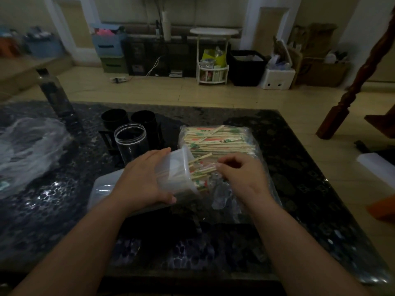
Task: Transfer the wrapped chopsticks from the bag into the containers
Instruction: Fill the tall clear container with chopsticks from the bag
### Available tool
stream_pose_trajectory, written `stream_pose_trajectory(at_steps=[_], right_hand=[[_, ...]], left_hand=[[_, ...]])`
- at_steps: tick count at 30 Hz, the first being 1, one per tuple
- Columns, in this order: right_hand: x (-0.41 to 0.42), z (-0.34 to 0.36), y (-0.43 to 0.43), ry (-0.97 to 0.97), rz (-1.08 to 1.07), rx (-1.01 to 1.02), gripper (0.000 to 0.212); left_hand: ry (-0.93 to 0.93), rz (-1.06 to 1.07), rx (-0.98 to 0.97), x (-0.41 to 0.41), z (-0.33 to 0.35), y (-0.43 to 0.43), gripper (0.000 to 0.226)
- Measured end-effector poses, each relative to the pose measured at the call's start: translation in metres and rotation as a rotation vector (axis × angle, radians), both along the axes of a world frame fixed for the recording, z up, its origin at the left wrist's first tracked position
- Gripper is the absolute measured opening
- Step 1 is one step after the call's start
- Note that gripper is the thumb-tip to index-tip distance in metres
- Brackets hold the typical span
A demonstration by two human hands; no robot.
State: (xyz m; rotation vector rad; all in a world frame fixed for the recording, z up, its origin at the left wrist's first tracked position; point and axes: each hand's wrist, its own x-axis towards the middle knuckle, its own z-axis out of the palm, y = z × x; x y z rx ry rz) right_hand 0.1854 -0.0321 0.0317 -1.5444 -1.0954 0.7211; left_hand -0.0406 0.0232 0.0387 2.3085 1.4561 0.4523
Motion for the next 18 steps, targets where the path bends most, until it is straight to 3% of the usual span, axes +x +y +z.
stream_pose_trajectory(at_steps=[2, 5, 8, 14, 18], right_hand=[[-0.002, 0.003, -0.002, 0.079, 0.17, -0.069, 0.018], [0.005, 0.006, 0.0, 0.125, 0.051, -0.08, 0.024], [0.019, 0.005, -0.001, -0.117, -0.039, -0.159, 0.018], [0.019, -0.015, -0.008, -0.694, 0.341, -0.715, 0.012], [0.012, -0.054, -0.001, -0.778, 0.373, -0.823, 0.056]], left_hand=[[0.002, 0.002, 0.001, 0.0, 0.001, 0.0, 0.133], [-0.014, 0.011, 0.003, 0.0, 0.002, 0.0, 0.133], [-0.031, 0.015, 0.01, 0.0, 0.004, -0.001, 0.133], [-0.027, 0.032, 0.009, 0.0, 0.006, 0.0, 0.135], [-0.05, 0.032, 0.018, 0.0, 0.007, -0.002, 0.134]])
